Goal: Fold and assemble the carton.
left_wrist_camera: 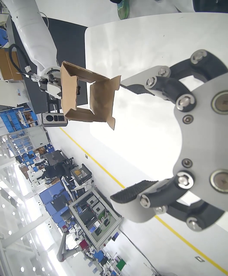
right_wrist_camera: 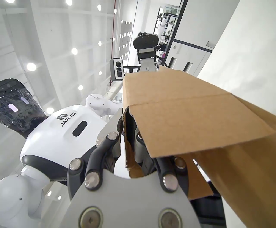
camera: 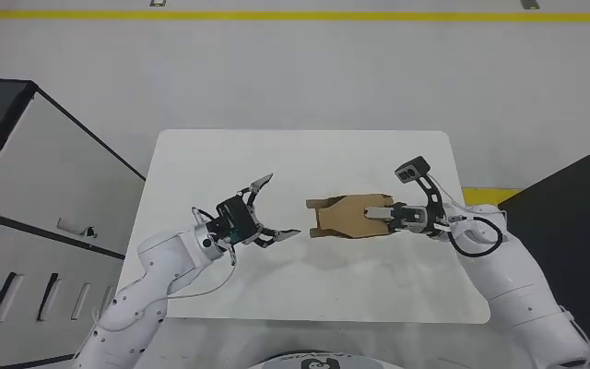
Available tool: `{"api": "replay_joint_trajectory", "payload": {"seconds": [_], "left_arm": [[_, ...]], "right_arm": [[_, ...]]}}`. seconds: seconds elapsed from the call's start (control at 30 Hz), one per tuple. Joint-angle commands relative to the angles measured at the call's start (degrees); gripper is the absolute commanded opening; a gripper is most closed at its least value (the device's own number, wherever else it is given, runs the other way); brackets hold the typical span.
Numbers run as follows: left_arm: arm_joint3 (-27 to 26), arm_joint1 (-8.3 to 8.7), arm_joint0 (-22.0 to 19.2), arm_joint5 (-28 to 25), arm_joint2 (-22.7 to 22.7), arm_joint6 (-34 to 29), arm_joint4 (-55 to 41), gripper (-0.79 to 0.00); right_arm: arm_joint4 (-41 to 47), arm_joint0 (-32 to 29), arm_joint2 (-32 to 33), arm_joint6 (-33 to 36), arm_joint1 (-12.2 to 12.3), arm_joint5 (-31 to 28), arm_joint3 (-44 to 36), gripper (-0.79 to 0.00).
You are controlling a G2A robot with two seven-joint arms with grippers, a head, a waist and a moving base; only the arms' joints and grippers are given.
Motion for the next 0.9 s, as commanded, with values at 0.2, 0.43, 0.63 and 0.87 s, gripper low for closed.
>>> {"api": "replay_joint_trajectory", "payload": {"seconds": [0.2, 0.43, 0.63, 0.87], "left_arm": [[-1.4, 0.16, -1.0, -5.5, 1.7, -6.4, -0.3, 0.0], [-2.2, 0.19, -1.5, -5.9, 1.7, -8.2, -0.6, 0.0], [-4.2, 0.19, -1.5, -5.8, 2.0, -10.4, -1.3, 0.0], [-7.9, 0.24, -1.9, -8.1, 2.1, -15.0, -5.8, 0.0]], "right_arm": [[5.6, 0.0, -0.5, -0.2, -0.8, 2.3, 2.3, -0.785], [6.1, 0.4, -0.6, 0.7, -0.9, 2.3, 3.0, -0.785], [4.6, -0.4, -0.2, -2.3, -1.0, 2.9, 1.8, -0.785], [3.1, -0.3, 0.2, -4.3, -1.3, 3.0, 1.9, -0.785]]}}
